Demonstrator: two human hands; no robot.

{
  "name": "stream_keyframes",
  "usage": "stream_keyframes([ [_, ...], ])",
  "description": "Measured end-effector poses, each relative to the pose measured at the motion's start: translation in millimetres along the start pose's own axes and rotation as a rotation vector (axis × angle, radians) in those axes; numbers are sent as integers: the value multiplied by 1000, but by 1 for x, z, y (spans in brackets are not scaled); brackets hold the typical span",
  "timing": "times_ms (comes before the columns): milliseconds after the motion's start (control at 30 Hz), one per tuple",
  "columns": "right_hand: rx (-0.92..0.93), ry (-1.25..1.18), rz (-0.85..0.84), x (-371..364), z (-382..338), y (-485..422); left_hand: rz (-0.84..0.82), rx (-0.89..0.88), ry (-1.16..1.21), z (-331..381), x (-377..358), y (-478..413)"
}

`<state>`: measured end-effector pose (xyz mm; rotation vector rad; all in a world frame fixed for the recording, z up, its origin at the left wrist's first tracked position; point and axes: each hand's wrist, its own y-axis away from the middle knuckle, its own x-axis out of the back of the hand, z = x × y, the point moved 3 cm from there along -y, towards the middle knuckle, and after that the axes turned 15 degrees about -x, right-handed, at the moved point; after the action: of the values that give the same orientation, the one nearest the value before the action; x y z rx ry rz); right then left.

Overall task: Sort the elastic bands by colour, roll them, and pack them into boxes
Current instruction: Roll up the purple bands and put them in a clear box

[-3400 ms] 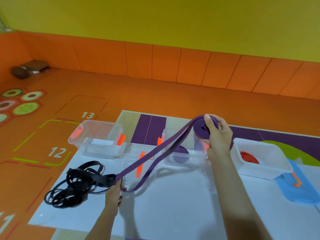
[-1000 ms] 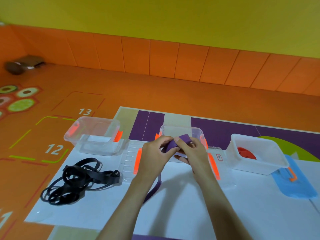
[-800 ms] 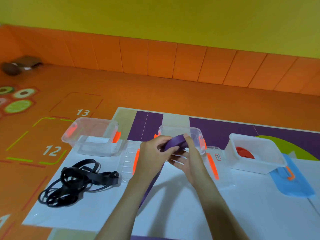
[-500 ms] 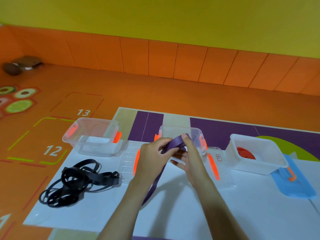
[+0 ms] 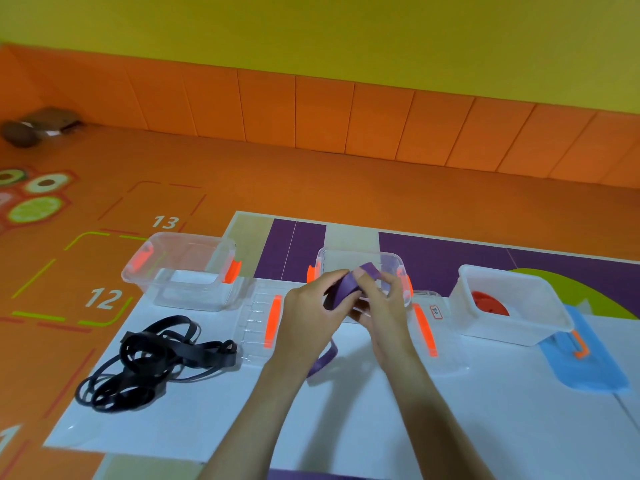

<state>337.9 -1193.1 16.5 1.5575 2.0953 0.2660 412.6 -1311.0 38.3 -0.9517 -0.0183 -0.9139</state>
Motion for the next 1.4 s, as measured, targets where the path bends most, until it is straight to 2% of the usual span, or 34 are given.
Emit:
stream_keyframes([
  [67, -63, -56, -52, 0, 3, 2, -14, 1, 11, 2, 1, 1],
  [167, 45, 100, -47, -3, 2, 5, 12, 1, -3, 3, 4, 0],
  [233, 77, 107, -28, -2, -1, 3, 15, 3, 35, 7, 3, 0],
  [333, -29, 42, -81, -1, 1, 2, -3, 9, 78, 6, 2, 1],
  [400, -60, 137, -114, -3, 5, 3, -2, 21, 41, -1, 3, 3],
  [467, 8, 237, -76, -4, 5, 3, 4, 25, 5, -4, 4, 4],
  [533, 48, 201, -56, -2, 4, 4, 18, 12, 23, -1, 3, 5],
  [667, -43, 88, -148, -5, 10, 8, 3, 16, 22, -2, 2, 8],
  [800, 49, 126, -70, -7, 11, 8, 19, -1, -21, 0, 3, 8],
  [900, -44, 29, -113, -5, 13, 9, 28, 22, 67, 6, 2, 9],
  [1000, -51, 86, -162, -1, 15, 9, 14, 40, 63, 5, 1, 12],
  [1100, 1, 95, -131, 4, 8, 7, 23, 37, 24, 3, 2, 12],
  [1233, -88, 51, -148, 3, 15, 7, 7, 65, 105, 2, -1, 13],
  [1400, 4, 85, -104, -1, 10, 7, 41, 41, 111, -2, -3, 16],
])
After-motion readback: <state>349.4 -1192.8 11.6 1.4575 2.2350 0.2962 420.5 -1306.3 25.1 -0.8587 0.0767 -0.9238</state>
